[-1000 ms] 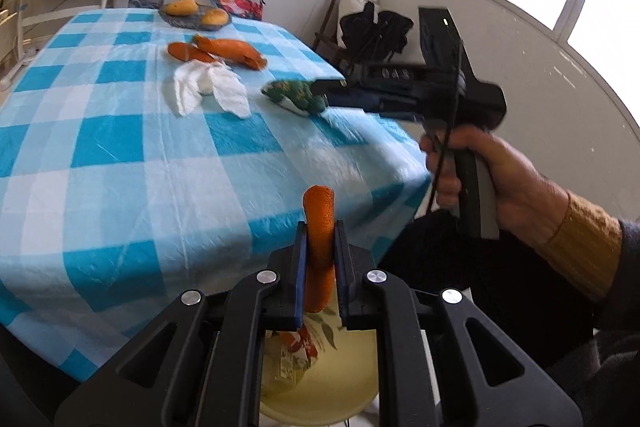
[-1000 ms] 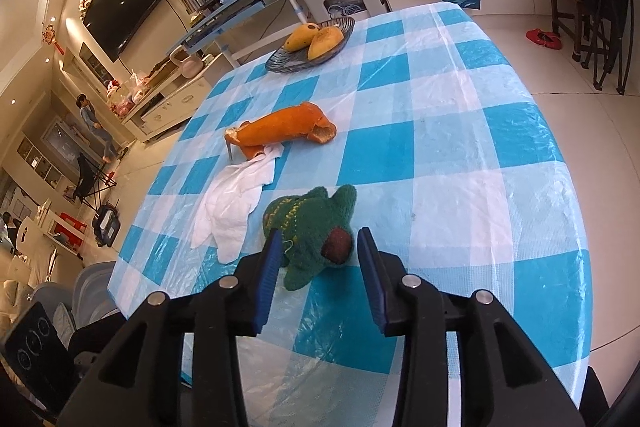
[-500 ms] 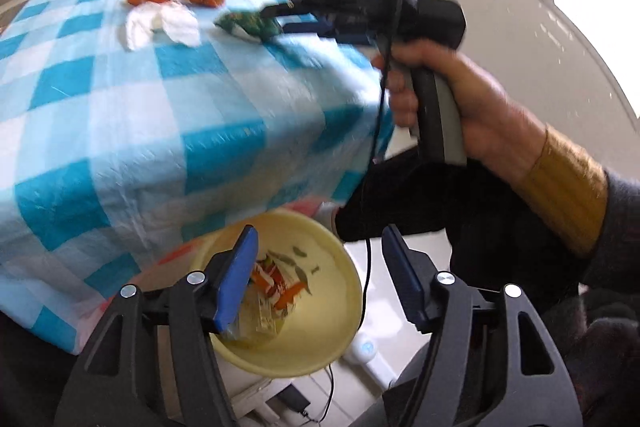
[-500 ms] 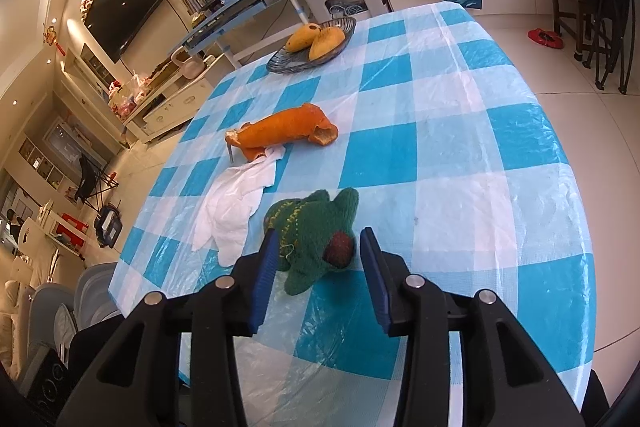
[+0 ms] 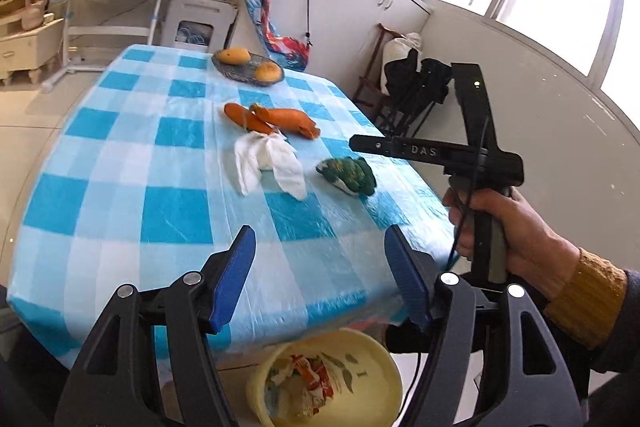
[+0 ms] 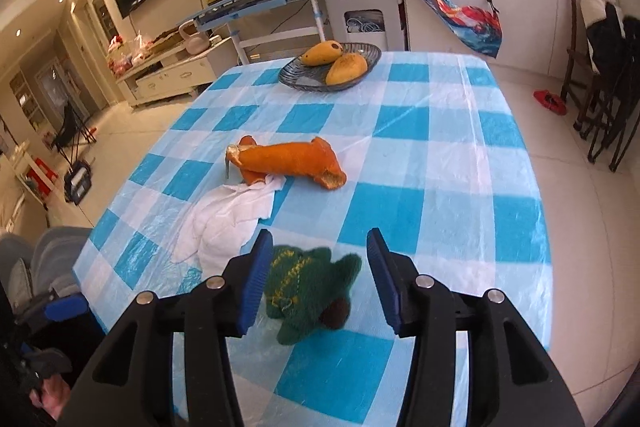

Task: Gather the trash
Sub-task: 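Drop the carrot into the bucket with the left tool while the right tool releases the plush on the table, then grasp an orange vegetable piece with the right tool while the left tool grasps the white tissue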

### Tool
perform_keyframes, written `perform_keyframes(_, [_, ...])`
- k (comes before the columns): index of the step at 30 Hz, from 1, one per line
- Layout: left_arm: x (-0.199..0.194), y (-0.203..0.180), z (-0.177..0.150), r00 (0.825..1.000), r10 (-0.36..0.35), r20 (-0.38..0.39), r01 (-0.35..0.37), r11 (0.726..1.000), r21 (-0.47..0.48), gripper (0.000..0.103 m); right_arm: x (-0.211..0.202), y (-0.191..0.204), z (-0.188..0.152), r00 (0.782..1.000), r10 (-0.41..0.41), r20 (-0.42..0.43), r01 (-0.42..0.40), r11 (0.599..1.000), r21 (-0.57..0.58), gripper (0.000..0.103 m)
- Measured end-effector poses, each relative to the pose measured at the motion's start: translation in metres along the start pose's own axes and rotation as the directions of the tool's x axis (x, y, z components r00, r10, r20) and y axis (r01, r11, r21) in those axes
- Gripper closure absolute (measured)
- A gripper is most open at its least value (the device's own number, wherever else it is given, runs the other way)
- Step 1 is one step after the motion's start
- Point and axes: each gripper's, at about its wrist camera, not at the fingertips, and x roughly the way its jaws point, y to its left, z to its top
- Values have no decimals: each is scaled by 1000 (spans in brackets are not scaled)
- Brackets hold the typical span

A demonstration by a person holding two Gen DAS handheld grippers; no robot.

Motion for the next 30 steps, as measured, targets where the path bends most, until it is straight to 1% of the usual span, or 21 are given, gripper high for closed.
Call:
perform_keyframes(1, [5,1,8,1000,19,3,-19,1000,-5,39,2,3,6,1000,-11,-3,11,999,-42,46])
perform_keyframes(2, [15,1,17,1000,27,3,-27,1000,-13,39,7,8,12,1000,-22,-11,21,995,-94,42])
perform_keyframes(4, [25,4,31,999,40,4,-40,999,-28,39,18,18,21,999,-43,-28,37,979,-199,41])
perform_keyframes(7, [44,8,46,998,63,-5,-63,997,-38,39,39,26,29,996,-69,-59,47,949,-311,41])
perform_keyframes(10, [65,16,58,995,94,-33,-95,994,-50,39,59,32,33,992,-105,-71,67,909,-411,41])
perform_keyframes(14, [88,24,67,991,118,-67,-122,990,-72,39,81,37,37,989,-119,-84,61,861,-505,41])
perform_keyframes(16, [100,25,72,988,122,-92,-130,989,-77,39,89,39,39,989,-108,-99,39,848,-528,45])
perform_keyframes(18, [110,25,76,986,131,-107,-139,988,-67,39,94,40,43,990,-84,-111,13,849,-527,48])
perform_keyframes(20, [120,27,80,982,141,-124,-150,987,-65,39,95,39,47,989,-69,-128,-7,856,-517,58])
perform_keyframes(21, [123,28,81,981,144,-133,-155,985,-71,39,95,37,48,989,-68,-132,-10,858,-513,61])
perform_keyframes(23, [134,33,82,977,149,-153,-165,982,-92,39,92,28,51,988,-54,-143,-21,878,-478,83])
perform_keyframes(25, [143,37,84,972,160,-172,-180,978,-107,39,89,12,57,987,-15,-163,-53,915,-400,84])
perform_keyframes(27, [153,37,86,968,174,-183,-196,975,-107,39,89,0,58,985,5,-170,-65,935,-350,85])
perform_keyframes(29, [162,31,89,960,199,-196,-216,974,-69,39,87,-6,60,984,30,-173,-83,948,-307,88])
perform_keyframes(30, [164,27,89,957,209,-204,-222,974,-46,42,87,-8,60,984,43,-172,-91,954,-286,88])
